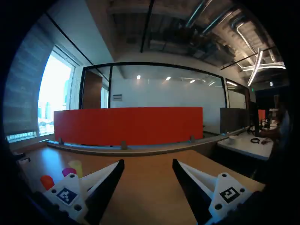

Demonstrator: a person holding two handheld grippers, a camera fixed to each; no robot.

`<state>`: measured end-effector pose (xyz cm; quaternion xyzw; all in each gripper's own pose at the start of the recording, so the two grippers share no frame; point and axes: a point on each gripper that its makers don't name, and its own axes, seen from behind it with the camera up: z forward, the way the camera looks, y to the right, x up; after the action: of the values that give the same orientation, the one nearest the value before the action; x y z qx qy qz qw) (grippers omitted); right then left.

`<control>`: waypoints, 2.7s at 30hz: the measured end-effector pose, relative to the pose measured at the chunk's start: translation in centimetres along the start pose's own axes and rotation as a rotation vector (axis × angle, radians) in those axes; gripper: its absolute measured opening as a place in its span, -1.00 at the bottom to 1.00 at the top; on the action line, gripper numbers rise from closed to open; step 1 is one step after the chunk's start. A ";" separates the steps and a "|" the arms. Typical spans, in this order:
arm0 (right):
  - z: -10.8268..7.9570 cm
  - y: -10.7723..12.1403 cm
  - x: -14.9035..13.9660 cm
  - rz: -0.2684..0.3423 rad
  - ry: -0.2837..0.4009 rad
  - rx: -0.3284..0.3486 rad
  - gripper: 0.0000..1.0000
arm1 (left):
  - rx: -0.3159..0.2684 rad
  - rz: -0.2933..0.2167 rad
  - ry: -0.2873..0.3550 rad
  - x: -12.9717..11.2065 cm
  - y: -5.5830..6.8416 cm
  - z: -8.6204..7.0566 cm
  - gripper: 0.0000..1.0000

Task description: Pour water

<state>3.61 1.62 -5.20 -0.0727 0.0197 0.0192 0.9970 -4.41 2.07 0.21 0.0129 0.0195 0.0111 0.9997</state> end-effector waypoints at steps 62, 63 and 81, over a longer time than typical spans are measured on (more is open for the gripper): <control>3.6 -2.1 -10.2 -0.010 -0.008 0.104 0.99 | 0.000 0.002 0.000 0.0 0.0 -0.1 0.96; 3.7 -2.1 -10.3 -0.012 -0.013 0.102 0.98 | 0.000 0.002 0.000 0.0 0.0 -0.1 0.96; 3.7 -2.2 -10.4 -0.022 -0.016 0.099 0.98 | 0.000 0.002 0.000 -0.1 0.0 0.0 0.96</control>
<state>-6.59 -0.35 -0.81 -0.0236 0.0117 0.0080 0.9996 -4.47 2.09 0.21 0.0130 0.0194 0.0120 0.9997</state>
